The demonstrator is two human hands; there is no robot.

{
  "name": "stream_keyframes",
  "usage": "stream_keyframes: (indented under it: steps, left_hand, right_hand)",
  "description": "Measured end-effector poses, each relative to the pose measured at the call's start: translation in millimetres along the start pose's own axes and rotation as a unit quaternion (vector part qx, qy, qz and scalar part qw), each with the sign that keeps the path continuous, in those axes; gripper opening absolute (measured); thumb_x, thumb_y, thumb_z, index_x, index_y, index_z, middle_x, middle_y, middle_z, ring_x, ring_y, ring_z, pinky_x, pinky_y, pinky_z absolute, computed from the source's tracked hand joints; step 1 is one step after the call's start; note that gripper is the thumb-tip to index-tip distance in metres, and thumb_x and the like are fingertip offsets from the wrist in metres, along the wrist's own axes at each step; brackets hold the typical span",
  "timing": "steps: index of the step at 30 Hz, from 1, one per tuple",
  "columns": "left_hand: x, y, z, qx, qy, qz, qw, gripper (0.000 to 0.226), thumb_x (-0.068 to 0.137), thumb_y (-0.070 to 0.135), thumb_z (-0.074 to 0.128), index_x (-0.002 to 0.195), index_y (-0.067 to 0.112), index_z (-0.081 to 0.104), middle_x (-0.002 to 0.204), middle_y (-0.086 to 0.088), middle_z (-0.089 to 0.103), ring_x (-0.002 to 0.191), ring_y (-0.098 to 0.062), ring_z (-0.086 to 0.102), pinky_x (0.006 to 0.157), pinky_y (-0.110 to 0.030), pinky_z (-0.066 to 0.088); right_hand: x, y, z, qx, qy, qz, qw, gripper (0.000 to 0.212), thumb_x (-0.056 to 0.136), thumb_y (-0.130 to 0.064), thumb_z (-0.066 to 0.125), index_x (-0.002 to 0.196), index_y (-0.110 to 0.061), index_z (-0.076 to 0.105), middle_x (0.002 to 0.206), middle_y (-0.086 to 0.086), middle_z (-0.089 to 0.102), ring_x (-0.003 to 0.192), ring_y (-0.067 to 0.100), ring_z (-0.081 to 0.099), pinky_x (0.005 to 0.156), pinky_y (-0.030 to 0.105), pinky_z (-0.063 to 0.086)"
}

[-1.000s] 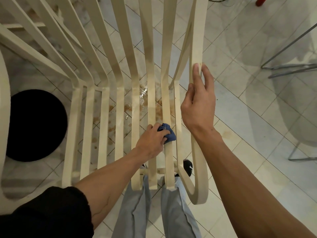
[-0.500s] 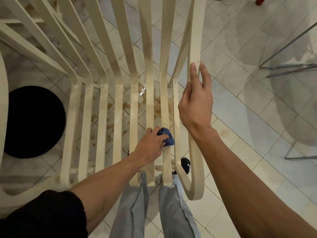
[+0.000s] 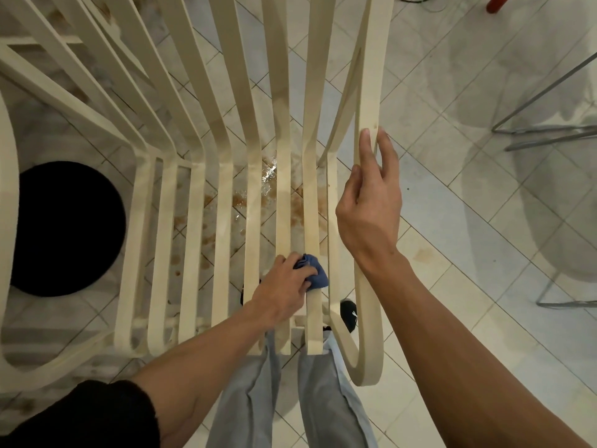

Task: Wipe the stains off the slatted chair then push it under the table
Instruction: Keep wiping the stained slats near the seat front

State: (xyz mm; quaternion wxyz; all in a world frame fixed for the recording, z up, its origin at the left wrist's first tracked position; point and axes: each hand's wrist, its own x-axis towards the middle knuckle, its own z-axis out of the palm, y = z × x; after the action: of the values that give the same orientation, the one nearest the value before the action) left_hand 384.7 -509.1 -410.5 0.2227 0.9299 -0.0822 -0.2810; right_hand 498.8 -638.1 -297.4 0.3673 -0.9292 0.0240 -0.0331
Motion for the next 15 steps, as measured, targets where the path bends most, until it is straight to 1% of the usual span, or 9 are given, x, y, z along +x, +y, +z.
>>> stream_keyframes:
  steps: [3, 5, 9, 11, 13, 14, 15]
  left_hand:
    - [-13.9, 3.1, 2.5, -0.007, -0.033, 0.030, 0.999, 0.032, 0.100, 0.025, 0.046, 0.130, 0.028, 0.056, 0.138, 0.003, 0.038, 0.115, -0.019, 0.038, 0.104, -0.032, 0.033]
    - [-32.4, 4.2, 11.5, -0.009, -0.045, 0.049, 0.998, 0.031, 0.099, 0.025, 0.047, 0.129, 0.029, 0.056, 0.137, 0.003, 0.039, 0.115, -0.018, 0.037, 0.103, -0.033, 0.035]
    - [-60.9, 10.1, 32.8, 0.020, -0.034, 0.043, 0.998, 0.032, 0.100, 0.026, 0.043, 0.131, 0.028, 0.054, 0.136, 0.001, 0.039, 0.115, -0.019, 0.037, 0.099, -0.032, 0.038]
    - [-70.8, 15.0, 42.3, 0.026, -0.032, 0.047, 0.998, 0.032, 0.099, 0.024, 0.045, 0.130, 0.027, 0.054, 0.135, 0.000, 0.041, 0.113, -0.020, 0.039, 0.099, -0.034, 0.039]
    - [-78.9, 16.2, 49.9, 0.033, -0.043, 0.043, 0.998, 0.033, 0.098, 0.023, 0.047, 0.130, 0.028, 0.054, 0.136, 0.000, 0.040, 0.112, -0.020, 0.039, 0.099, -0.036, 0.040]
    - [-81.9, 16.0, 52.5, 0.034, -0.047, 0.038, 0.998, 0.034, 0.098, 0.024, 0.048, 0.131, 0.029, 0.053, 0.138, 0.001, 0.039, 0.113, -0.020, 0.039, 0.100, -0.036, 0.040]
    - [-84.8, 16.6, 52.7, 0.034, -0.051, 0.029, 0.998, 0.035, 0.098, 0.024, 0.048, 0.132, 0.030, 0.053, 0.139, 0.002, 0.037, 0.115, -0.020, 0.039, 0.101, -0.037, 0.040]
  right_hand:
    - [0.1, 0.6, 0.3, 0.008, -0.003, 0.002, 1.000, 0.053, 0.102, -0.012, 0.039, 0.153, -0.022, 0.030, 0.158, 0.002, 0.026, 0.086, 0.007, 0.055, 0.073, 0.020, 0.045]
    - [-0.2, 0.5, 0.6, 0.011, 0.000, 0.001, 1.000, 0.053, 0.102, -0.011, 0.039, 0.153, -0.022, 0.029, 0.158, 0.002, 0.026, 0.085, 0.006, 0.055, 0.074, 0.018, 0.045]
    - [0.2, 0.5, 2.1, 0.020, 0.007, -0.002, 1.000, 0.054, 0.101, -0.008, 0.040, 0.153, -0.021, 0.029, 0.157, 0.003, 0.028, 0.085, 0.003, 0.052, 0.071, 0.016, 0.047]
    - [0.9, 1.6, 3.3, 0.016, 0.016, -0.009, 1.000, 0.054, 0.101, -0.007, 0.041, 0.152, -0.019, 0.030, 0.157, 0.005, 0.029, 0.089, 0.001, 0.052, 0.072, 0.010, 0.044]
    - [1.6, 3.4, 4.5, 0.011, 0.031, -0.019, 0.999, 0.053, 0.101, -0.007, 0.041, 0.152, -0.017, 0.032, 0.156, 0.008, 0.030, 0.098, 0.001, 0.053, 0.076, 0.008, 0.043]
    - [1.5, 4.2, 5.2, 0.011, 0.035, -0.020, 0.999, 0.053, 0.101, -0.008, 0.041, 0.152, -0.016, 0.032, 0.156, 0.008, 0.030, 0.107, 0.005, 0.054, 0.082, 0.011, 0.046]
    - [1.1, 4.6, 6.0, 0.010, 0.036, -0.020, 0.999, 0.053, 0.101, -0.008, 0.041, 0.152, -0.016, 0.032, 0.156, 0.009, 0.029, 0.120, 0.012, 0.052, 0.091, 0.019, 0.049]
